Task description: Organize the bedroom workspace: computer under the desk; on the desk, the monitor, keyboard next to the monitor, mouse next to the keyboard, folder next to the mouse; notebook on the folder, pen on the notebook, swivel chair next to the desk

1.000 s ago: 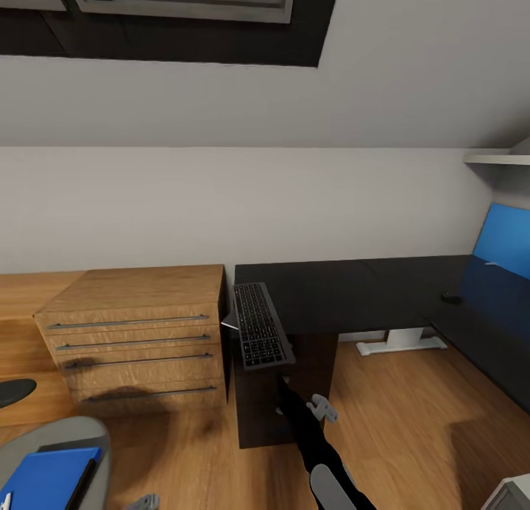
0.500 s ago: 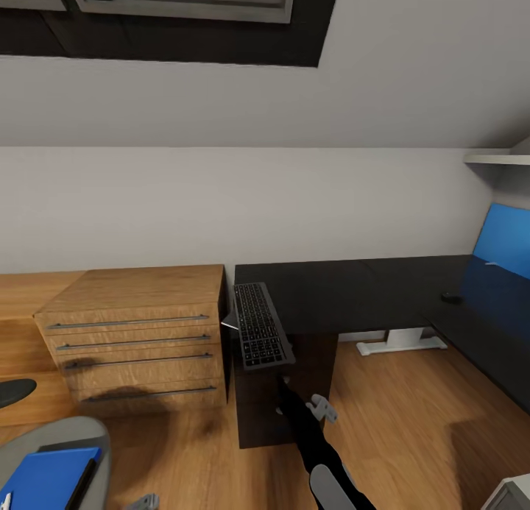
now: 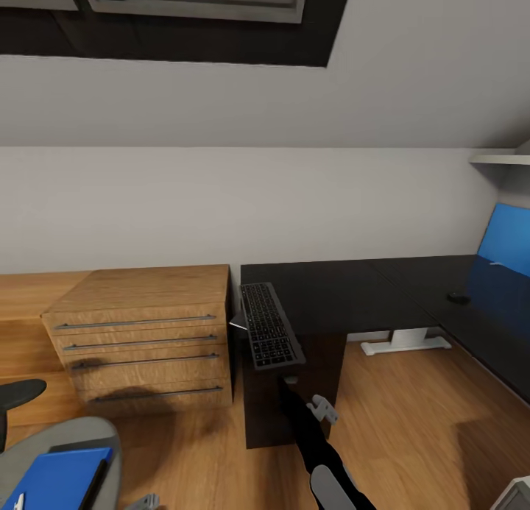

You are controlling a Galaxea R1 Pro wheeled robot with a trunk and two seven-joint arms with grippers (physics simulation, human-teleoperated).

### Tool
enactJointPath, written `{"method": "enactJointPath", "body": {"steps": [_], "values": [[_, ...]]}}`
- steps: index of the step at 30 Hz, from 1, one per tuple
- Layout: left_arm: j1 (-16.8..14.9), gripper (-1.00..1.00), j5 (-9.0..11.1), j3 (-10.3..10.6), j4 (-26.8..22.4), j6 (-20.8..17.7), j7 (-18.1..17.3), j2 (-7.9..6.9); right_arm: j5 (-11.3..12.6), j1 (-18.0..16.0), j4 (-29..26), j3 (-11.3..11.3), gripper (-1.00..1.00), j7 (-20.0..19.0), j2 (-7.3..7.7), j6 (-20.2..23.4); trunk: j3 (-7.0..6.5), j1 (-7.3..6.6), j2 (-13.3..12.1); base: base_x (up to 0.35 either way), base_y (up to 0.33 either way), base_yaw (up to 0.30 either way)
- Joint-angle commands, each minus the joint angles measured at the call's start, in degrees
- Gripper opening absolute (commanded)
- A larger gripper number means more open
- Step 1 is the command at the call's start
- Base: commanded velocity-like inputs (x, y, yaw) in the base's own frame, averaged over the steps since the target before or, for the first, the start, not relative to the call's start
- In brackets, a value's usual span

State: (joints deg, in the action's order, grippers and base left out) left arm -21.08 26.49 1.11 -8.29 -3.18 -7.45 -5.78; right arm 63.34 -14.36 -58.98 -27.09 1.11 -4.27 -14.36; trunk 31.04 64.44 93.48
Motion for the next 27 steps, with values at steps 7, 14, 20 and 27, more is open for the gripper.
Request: {"method": "enactJointPath", "body": {"steps": [7,14,20,27], "values": [[0.0,1.00,0.5,0.1,-0.1,-0.3,-0.2,-0.03,0.5,-0.1,0.1,-0.2,1.00,0.1,0.06,-0.4,0.06,0.00,0.0,0.001,0.012,0.000],[0.0,1.00,0.5,0.1,-0.1,-0.3,-0.2,-0.02,0.5,-0.1,0.1,-0.1,1.00,0.1,0.13,-0.4,0.06,0.00,0.0,0.186,0.002,0.000],[0.0,1.00,0.5,0.2,-0.1,-0.3,-0.1,-0.02,0.4,-0.1,0.1,-0.1,1.00,0.1,0.21,-0.4,0.06,0.00,0.0,0.088,0.000,0.000],[0.0,1.00,0.5,0.2,-0.1,-0.3,-0.2,-0.02,0.5,-0.1,0.0,0.0,1.00,0.1,0.24,-0.4,0.06,0.00,0.0,0.014,0.000,0.000]]}}
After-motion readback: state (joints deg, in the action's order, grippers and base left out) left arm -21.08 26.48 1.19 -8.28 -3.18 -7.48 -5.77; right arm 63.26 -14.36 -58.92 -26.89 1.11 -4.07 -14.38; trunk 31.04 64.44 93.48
